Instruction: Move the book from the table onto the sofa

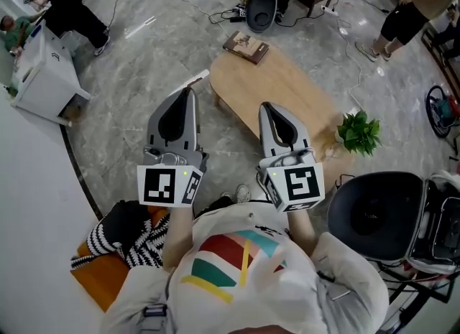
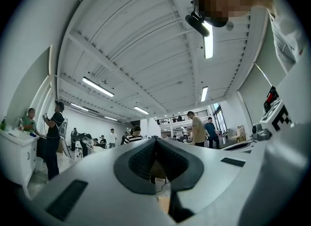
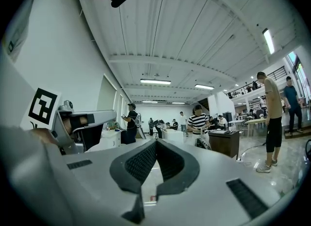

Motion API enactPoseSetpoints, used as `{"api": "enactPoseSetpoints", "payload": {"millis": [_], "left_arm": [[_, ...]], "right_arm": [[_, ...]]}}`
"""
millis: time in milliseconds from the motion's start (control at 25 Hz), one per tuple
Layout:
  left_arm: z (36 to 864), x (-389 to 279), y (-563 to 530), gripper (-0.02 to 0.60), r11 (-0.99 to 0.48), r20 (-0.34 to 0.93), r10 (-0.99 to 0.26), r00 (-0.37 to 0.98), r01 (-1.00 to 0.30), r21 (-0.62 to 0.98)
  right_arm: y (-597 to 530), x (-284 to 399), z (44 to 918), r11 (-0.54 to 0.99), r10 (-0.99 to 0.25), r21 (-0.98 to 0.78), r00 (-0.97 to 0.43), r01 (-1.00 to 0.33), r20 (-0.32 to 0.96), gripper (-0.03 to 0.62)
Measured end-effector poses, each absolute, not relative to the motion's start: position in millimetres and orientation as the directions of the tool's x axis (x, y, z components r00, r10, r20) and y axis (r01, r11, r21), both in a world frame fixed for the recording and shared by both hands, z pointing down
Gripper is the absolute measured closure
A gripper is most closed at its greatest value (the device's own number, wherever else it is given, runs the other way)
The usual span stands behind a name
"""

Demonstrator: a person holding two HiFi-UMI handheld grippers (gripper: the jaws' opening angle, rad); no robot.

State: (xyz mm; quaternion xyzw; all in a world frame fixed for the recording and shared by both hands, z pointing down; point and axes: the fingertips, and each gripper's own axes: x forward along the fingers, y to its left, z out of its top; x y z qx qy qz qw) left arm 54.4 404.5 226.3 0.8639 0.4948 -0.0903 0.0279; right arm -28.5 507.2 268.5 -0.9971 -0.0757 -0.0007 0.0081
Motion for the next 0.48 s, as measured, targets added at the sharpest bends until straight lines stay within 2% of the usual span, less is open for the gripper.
{"api": "enactPoseSetpoints", "payload": {"millis": [360,480], "left_arm": [[242,65,406,0.574,-0.562,-0.192,0.810,0.554,0.827,0.016],[238,78,421,0.574,-0.553,-0.207,0.816,0.540,0.833,-0.004]], "right_arm": [[514,-33,295,-0.997,0.073,-0.007,0.996,0.073,0.053,0.580],[526,-25,298,-0.996,0.090,-0.003,0.994,0.090,0.065,0.580]]}}
